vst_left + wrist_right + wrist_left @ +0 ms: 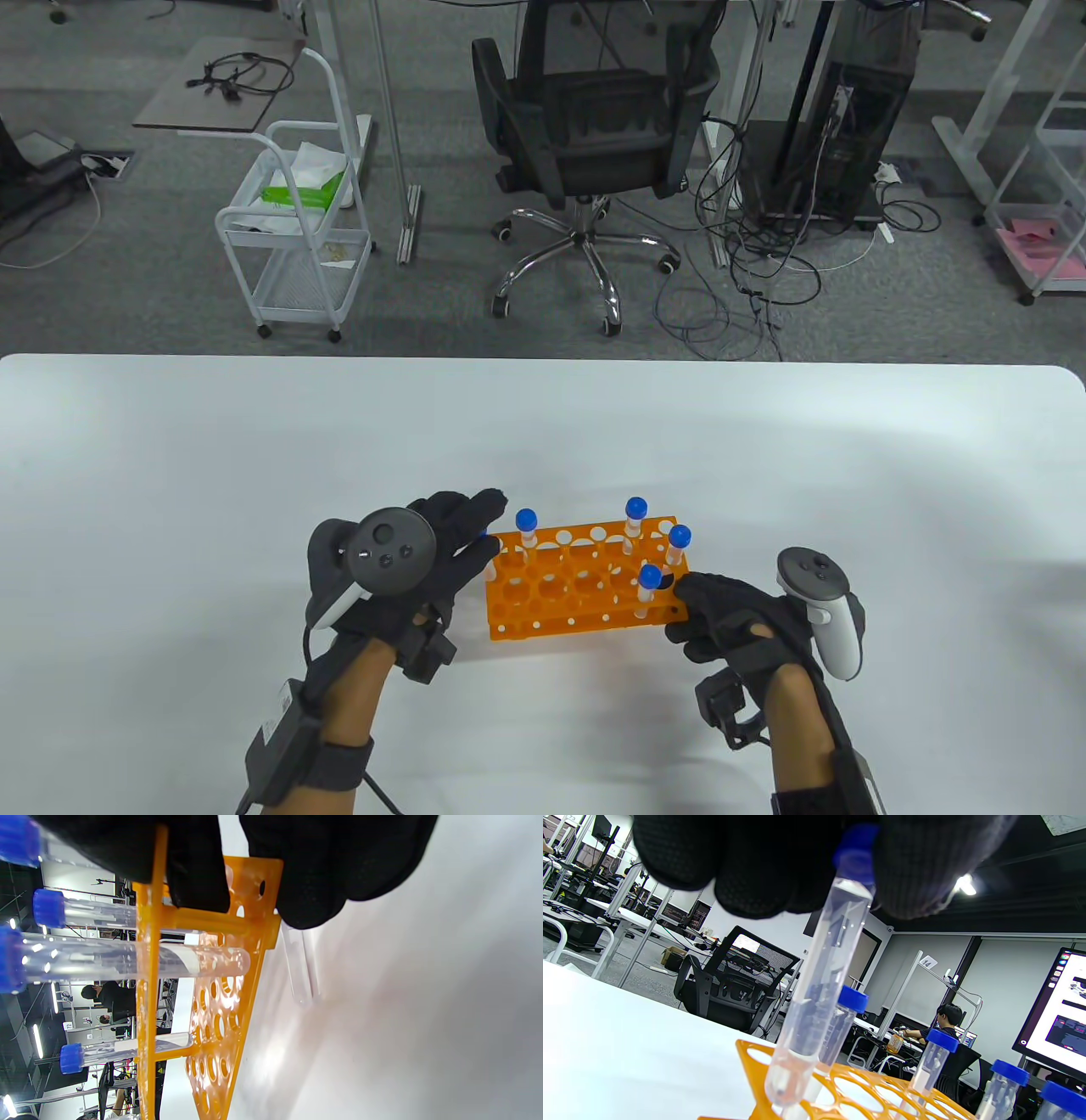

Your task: Insert test tubes into test tube rack (6 test tubes)

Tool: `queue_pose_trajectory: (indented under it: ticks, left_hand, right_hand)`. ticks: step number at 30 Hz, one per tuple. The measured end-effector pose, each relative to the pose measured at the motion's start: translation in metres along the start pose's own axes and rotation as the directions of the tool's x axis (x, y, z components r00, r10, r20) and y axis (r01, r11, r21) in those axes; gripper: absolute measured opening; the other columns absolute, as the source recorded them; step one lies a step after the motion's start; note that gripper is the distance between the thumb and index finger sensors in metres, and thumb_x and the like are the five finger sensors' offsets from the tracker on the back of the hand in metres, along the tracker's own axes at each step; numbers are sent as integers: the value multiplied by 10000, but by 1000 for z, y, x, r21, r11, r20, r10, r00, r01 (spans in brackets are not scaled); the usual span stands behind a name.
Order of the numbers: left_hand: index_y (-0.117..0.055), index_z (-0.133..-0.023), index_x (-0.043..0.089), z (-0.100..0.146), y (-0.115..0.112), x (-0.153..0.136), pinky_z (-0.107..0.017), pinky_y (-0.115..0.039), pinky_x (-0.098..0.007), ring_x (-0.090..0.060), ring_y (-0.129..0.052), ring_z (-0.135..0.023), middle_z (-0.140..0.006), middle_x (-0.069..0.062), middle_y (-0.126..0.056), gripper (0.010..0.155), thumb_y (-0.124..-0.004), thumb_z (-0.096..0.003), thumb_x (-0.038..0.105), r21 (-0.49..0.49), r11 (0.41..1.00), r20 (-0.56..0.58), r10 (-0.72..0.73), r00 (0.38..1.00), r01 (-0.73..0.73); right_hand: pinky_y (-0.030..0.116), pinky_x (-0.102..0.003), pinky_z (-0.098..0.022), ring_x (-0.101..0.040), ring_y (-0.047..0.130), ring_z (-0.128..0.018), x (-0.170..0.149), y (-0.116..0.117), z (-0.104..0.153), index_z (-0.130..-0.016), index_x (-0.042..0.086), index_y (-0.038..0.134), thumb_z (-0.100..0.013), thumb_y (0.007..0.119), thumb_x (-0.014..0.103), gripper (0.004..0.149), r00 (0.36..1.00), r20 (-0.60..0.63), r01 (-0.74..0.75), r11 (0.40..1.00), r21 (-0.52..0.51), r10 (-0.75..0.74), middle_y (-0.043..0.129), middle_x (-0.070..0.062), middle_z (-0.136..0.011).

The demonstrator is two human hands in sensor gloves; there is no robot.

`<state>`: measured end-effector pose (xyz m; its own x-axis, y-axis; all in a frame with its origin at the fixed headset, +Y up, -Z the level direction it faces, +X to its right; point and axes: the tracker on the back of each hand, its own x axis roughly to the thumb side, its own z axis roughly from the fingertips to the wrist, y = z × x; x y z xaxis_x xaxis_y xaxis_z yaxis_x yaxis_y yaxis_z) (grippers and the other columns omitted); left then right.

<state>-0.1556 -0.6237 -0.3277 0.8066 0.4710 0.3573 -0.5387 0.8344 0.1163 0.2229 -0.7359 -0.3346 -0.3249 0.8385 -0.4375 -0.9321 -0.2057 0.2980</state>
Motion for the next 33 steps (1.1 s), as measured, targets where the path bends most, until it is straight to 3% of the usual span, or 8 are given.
queue_pose_trajectory:
  ticks: [14, 33]
  left_hand:
    - [-803, -914, 346, -1, -9, 5, -533, -776, -496, -217, -942, -642, -865, -54, -886, 501, -851, -421, 421, -47, 999, 26, 0, 1000, 1]
    - [-828, -895, 305, -5, -35, 12, -510, -798, -491, -214, -967, -618, -846, -58, -914, 507, -872, -406, 429, -146, 978, 24, -147, 989, 149]
  right_hand:
    - [780, -525, -554, -356, 922, -766, 0, 0, 0, -883, 296, 846, -508, 715, 547, 470, 1000, -1, 2, 1000, -1, -2, 760, -165, -1001]
    - [776, -530, -555, -361, 916, -771, 0, -1, 0, -889, 289, 841, -511, 716, 539, 470, 1000, 3, 4, 1000, 4, -4, 751, -172, -1006]
